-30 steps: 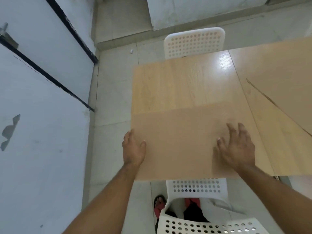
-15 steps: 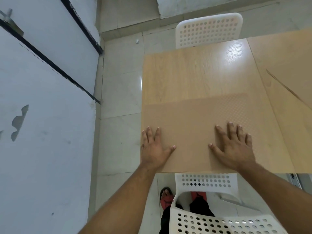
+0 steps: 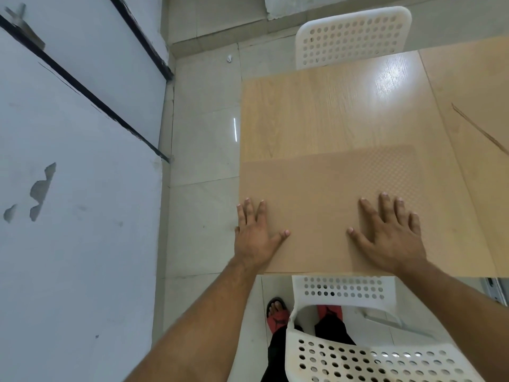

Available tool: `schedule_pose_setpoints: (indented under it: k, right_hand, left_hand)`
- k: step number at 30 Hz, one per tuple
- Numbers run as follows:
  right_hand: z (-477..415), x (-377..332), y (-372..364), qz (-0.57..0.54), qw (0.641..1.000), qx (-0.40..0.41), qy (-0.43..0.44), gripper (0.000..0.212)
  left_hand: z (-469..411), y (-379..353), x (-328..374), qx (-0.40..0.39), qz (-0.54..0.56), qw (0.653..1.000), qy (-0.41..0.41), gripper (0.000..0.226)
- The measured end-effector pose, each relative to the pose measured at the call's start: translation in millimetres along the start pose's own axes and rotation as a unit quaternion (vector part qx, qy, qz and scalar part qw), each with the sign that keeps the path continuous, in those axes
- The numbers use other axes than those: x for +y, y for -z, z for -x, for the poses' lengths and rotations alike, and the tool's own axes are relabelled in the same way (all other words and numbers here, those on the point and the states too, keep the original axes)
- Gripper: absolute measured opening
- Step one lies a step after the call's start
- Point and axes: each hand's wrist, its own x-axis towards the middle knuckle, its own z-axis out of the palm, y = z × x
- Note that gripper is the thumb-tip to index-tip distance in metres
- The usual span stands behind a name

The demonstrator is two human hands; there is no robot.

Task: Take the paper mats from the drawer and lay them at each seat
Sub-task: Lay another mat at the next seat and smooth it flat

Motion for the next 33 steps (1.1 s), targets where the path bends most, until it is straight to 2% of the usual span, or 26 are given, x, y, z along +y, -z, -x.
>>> schedule_pose_setpoints:
  k: [16, 19, 24, 33]
  right_hand:
    - [3, 3, 2, 0.004, 1.000, 0.001, 0.000, 0.085]
    - [2, 3, 7, -0.006, 1.000, 0.013, -0.002, 0.083]
    - [-20, 5, 31, -0.049, 0.997, 0.065, -0.017, 0.075]
    - [-91, 22, 48, -0.038, 0.995, 0.088, -0.013, 0.073]
  left_hand:
    - [4, 0, 5, 0.003, -0.008, 1.000, 0.000, 0.105]
    - [4, 5, 13, 0.034, 0.002, 0.999, 0.005, 0.099]
    - [-8, 13, 60, 0.098, 0.008, 0.994, -0.038, 0.075]
    - [-54, -24, 170, 0.079, -0.013, 0.986, -0.144, 0.061]
